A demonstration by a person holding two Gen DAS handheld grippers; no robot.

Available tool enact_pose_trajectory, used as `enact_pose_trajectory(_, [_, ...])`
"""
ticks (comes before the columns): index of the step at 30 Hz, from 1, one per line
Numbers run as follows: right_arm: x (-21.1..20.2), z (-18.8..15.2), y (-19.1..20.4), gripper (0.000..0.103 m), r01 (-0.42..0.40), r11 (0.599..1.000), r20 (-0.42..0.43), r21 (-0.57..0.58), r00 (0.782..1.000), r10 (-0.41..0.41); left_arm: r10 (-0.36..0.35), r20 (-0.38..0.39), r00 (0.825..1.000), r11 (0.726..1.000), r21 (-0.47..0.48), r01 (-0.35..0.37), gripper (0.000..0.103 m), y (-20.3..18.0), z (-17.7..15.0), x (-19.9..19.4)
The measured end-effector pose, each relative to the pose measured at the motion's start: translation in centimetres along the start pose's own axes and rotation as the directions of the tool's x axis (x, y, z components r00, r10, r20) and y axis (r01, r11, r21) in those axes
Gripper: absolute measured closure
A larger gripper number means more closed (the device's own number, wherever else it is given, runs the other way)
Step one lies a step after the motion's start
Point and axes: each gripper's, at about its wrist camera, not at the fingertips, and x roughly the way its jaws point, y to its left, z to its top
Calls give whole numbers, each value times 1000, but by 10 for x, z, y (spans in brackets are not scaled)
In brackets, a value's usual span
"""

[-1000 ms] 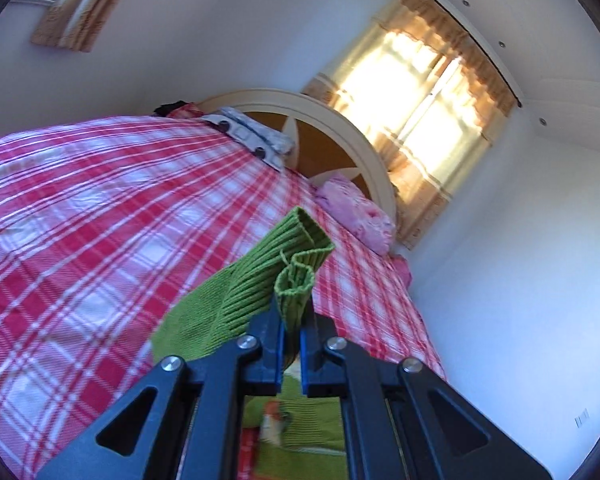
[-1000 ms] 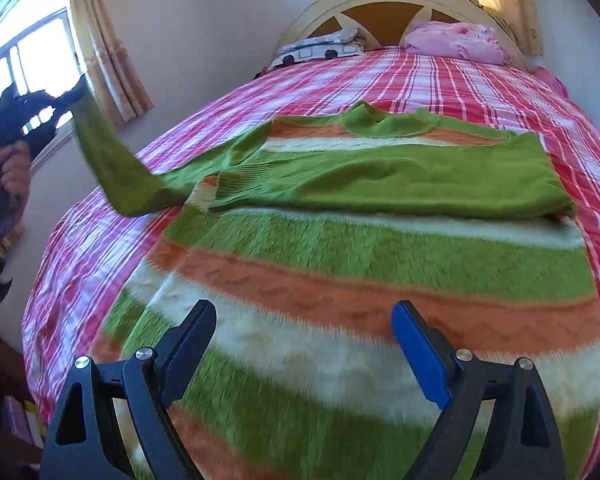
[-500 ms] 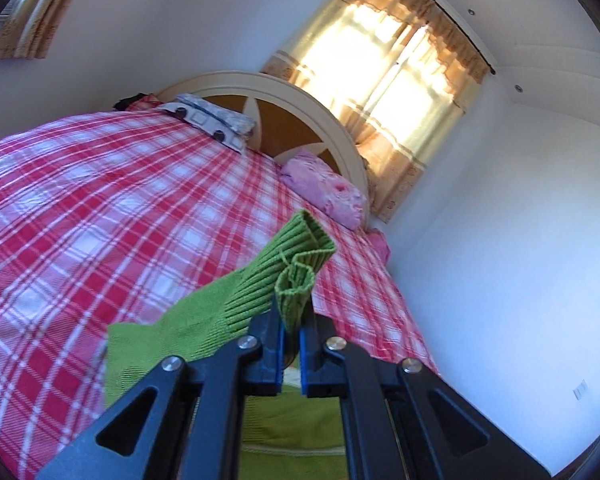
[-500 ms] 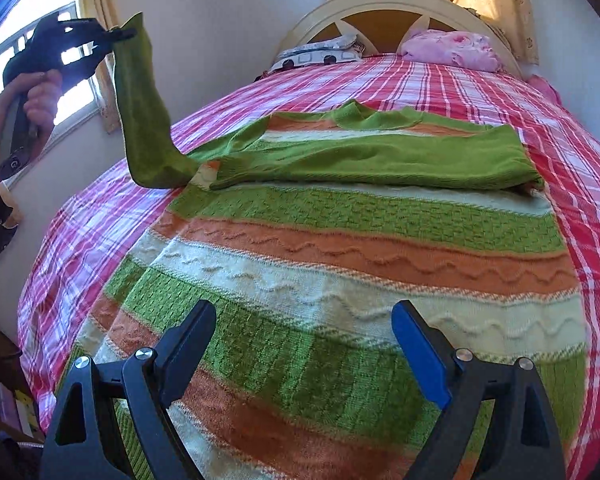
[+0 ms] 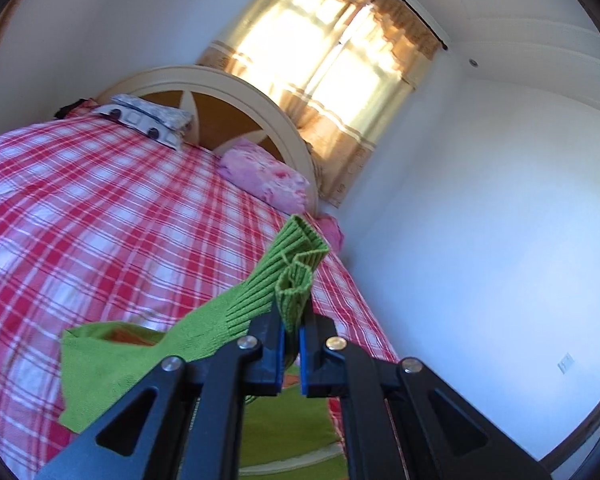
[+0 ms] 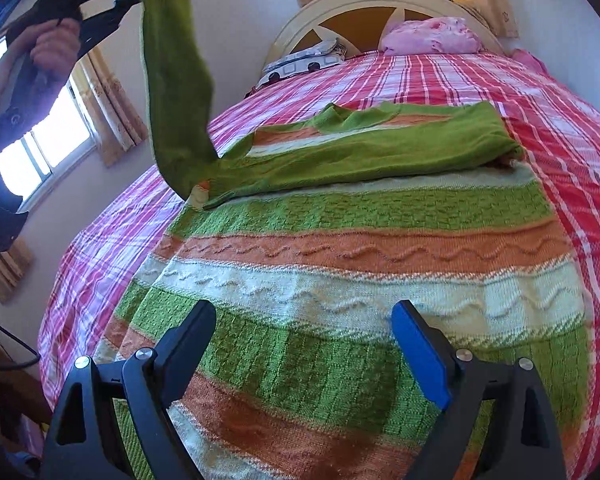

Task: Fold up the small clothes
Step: 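Grasp the other sleeve cuff with the left tool and lift it across the body, then lay the sleeve on the sweater body and open the left tool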

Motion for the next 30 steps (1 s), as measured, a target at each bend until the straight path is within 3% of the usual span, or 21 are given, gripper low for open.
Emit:
enact_pose_trajectory(8, [-2,0,-6,13,-20,999,14,37,1000,20,-19,-118,993,999,38,23,98,-40,-55,66])
enact_pose_trajectory(12, [-2,-1,-8,13,-26,999,15,40,1000,26,53,-173,984,990,135,-30,98,-50,-90,99])
enact_pose_trajectory(16, [-2,-1,-10,13,-34,998,17,45,999,34,113,-285,952,979,195,-58,97,-39,-124,127])
enact_pose_trajectory(18, [-2,-1,-11,13,-36,998,15,45,999,35,102,-312,945,982,185,-45,96,-32,-129,125])
enact_pose_trajectory(21, [0,-1,-10,11,-41,998,11,41,999,41,94,-299,949,981,189,-38,81,-24,-127,109])
enact_pose_trajectory(23, [-1,-2,-10,11,-46,998,18,41,999,45,99,-275,956,975,217,-38,59,-15,-124,91])
enact_pose_trajectory(24, [-1,-3,-11,11,-53,998,21,46,998,52,133,-246,960,965,251,-70,40,-6,-122,77])
enact_pose_trajectory(25, [-2,-3,-13,11,-62,997,23,54,998,61,162,-221,962,956,276,-98,30,2,-121,70])
enact_pose_trajectory(27, [-3,-3,-17,11,-81,994,30,70,996,79,230,-178,957,929,334,-161,30,24,-120,50])
enact_pose_trajectory(30, [-5,-2,-19,10,-93,992,35,84,995,90,408,-121,905,842,433,-322,30,62,-127,22])
